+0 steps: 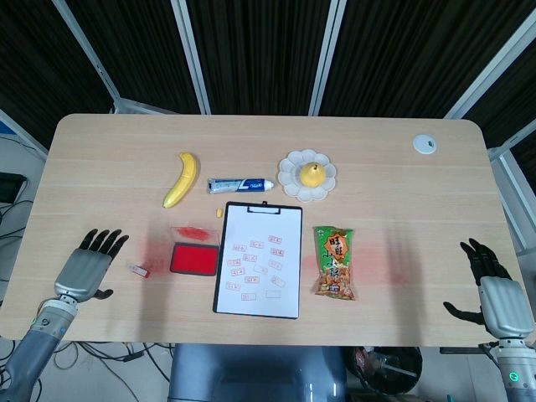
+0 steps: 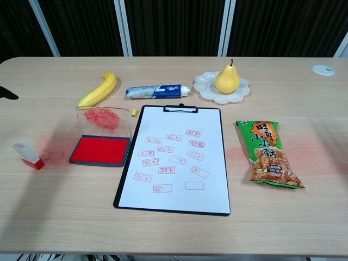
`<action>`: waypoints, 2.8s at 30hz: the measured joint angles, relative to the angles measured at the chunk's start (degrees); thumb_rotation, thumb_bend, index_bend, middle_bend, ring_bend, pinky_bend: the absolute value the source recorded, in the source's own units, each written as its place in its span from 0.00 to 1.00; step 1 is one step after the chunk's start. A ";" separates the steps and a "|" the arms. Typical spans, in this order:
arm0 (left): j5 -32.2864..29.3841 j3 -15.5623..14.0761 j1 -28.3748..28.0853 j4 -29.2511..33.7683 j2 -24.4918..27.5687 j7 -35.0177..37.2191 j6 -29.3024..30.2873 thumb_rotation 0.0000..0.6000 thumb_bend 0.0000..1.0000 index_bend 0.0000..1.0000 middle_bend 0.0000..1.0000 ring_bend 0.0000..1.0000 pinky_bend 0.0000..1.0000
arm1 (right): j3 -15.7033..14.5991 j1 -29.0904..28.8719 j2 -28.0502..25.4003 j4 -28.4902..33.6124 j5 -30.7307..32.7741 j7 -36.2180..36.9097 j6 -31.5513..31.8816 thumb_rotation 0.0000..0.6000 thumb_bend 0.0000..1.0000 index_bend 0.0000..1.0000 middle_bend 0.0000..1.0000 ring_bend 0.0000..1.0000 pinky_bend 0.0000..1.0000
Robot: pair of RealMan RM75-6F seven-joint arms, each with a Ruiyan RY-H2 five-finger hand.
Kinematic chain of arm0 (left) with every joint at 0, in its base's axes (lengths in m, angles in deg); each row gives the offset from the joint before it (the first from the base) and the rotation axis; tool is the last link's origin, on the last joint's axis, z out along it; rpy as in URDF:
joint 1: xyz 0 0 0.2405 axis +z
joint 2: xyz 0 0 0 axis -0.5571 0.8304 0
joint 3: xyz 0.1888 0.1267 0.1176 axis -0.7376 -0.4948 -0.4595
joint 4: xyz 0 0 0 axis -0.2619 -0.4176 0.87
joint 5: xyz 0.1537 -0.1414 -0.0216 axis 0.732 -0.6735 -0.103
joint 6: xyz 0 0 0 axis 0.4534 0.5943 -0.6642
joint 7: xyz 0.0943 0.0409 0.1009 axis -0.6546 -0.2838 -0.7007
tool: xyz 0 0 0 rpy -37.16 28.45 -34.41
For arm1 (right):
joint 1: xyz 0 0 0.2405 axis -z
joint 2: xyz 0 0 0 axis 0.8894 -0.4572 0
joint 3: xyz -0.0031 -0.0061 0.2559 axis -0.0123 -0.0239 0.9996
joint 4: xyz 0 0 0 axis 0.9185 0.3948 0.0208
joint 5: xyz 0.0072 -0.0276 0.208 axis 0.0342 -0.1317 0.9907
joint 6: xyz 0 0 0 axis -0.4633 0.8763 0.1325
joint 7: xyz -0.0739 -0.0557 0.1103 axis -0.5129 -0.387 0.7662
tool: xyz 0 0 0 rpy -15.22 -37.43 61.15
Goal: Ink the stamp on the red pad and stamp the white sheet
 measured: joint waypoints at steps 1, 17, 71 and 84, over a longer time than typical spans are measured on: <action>-0.96 0.06 -0.55 0.07 -0.05 -0.58 -0.86 1.00 0.05 0.00 0.00 0.00 0.00 | 0.01 -0.02 -0.01 0.03 0.06 -0.05 -0.06 1.00 0.02 0.05 0.00 0.00 0.22; -7.16 -0.27 -5.61 -0.32 -1.63 -6.35 -4.88 1.00 0.07 0.00 0.00 0.00 0.00 | 0.10 0.03 -0.26 0.43 0.62 0.05 -0.36 1.00 0.02 0.05 0.00 0.00 0.22; -1.19 -3.66 -15.30 -12.94 -6.27 -2.30 -13.92 1.00 0.19 0.44 0.43 0.69 0.88 | 1.22 0.02 0.39 1.47 3.35 -1.81 -0.60 1.00 0.02 0.06 0.00 0.00 0.22; 1.18 -4.48 -15.14 -14.68 -7.50 0.41 -13.53 1.00 0.24 0.48 0.47 0.71 0.89 | 1.23 0.15 0.43 1.71 3.24 -1.77 -0.34 1.00 0.02 0.06 0.00 0.00 0.22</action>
